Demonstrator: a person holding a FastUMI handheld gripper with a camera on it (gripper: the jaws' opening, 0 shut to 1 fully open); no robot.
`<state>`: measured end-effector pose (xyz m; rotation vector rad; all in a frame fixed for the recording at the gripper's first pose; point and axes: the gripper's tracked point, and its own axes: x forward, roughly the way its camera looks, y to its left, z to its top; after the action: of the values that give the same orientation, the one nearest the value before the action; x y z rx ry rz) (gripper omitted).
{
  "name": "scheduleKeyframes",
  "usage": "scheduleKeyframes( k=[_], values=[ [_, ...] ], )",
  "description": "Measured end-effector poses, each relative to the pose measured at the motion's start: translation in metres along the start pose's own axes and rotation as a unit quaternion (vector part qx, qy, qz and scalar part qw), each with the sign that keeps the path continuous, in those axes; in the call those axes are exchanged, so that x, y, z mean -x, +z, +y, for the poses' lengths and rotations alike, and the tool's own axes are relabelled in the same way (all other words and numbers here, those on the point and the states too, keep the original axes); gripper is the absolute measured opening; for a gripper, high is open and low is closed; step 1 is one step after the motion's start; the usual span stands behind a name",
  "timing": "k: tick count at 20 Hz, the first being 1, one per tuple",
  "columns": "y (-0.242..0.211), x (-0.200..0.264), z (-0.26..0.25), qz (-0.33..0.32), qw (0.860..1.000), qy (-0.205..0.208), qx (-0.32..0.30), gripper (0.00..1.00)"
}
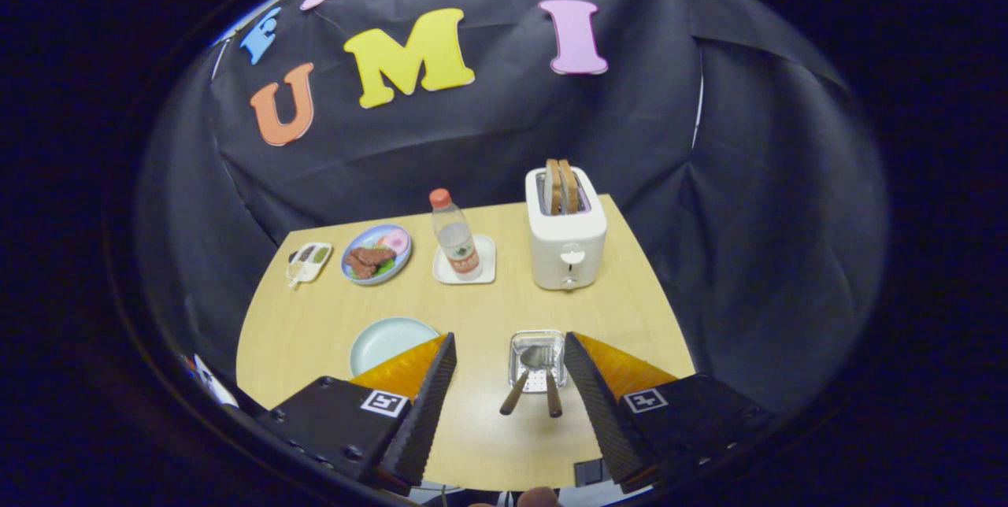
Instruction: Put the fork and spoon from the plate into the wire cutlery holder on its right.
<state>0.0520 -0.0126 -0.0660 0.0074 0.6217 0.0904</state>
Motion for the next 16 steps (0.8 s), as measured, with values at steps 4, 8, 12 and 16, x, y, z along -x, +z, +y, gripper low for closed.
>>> scheduleKeyframes(
  k=[4,8,12,16],
  values=[
    [0.031,0.031,0.010,-0.090,0.996,-0.006,0.010,0.85],
    [0.044,0.064,0.016,-0.156,0.988,-0.007,0.015,0.85],
    [0.046,0.083,0.020,-0.213,0.976,-0.013,0.041,0.86],
    [0.035,0.094,0.025,-0.229,0.973,-0.010,0.022,0.89]
  ],
)
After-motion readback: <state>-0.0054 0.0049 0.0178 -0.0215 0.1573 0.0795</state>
